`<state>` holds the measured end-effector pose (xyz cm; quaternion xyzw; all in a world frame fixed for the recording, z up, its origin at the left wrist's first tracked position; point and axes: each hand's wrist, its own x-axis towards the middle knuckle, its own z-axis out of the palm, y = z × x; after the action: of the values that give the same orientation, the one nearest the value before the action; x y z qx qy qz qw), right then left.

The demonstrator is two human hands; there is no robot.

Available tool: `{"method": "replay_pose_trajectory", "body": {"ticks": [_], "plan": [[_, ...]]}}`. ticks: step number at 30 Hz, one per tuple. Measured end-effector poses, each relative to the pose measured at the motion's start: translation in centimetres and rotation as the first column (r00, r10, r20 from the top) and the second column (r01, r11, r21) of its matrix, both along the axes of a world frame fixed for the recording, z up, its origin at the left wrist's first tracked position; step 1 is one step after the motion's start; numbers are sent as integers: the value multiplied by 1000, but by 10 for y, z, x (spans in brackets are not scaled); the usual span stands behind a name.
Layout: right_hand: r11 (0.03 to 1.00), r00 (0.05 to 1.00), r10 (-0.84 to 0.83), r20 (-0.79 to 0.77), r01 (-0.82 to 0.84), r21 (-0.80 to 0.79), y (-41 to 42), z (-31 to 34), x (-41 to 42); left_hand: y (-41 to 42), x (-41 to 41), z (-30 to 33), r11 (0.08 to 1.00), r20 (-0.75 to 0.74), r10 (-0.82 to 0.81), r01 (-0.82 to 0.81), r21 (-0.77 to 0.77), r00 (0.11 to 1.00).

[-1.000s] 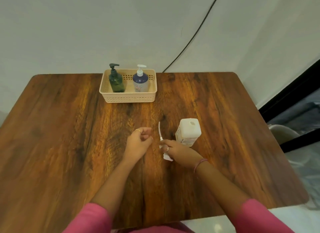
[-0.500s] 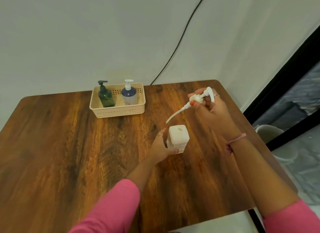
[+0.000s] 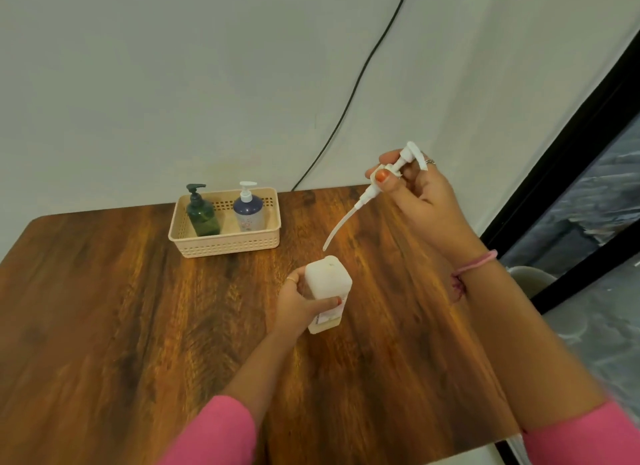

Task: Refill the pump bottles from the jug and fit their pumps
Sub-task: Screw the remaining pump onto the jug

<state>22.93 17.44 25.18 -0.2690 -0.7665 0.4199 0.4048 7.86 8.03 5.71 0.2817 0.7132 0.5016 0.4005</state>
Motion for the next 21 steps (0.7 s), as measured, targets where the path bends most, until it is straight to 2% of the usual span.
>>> {"method": "replay_pose_trajectory", "body": {"ticks": [4,10,18,21], "plan": [[995,995,92,-37,-93,-22,1,22,-11,-11,-17,24,993,70,84,-90,80,994],[986,986,165,8,-165,30,-2,43,-33,-25,-33,64,977,58,68,-79,196,996],[946,920,294,258,-318,58,-3,46,-57,-31,-43,107,956,49,61,-72,285,997],[936,900,315,301,-348,60,-2,49,-62,-32,-42,120,951,58,48,-63,303,997]]}}
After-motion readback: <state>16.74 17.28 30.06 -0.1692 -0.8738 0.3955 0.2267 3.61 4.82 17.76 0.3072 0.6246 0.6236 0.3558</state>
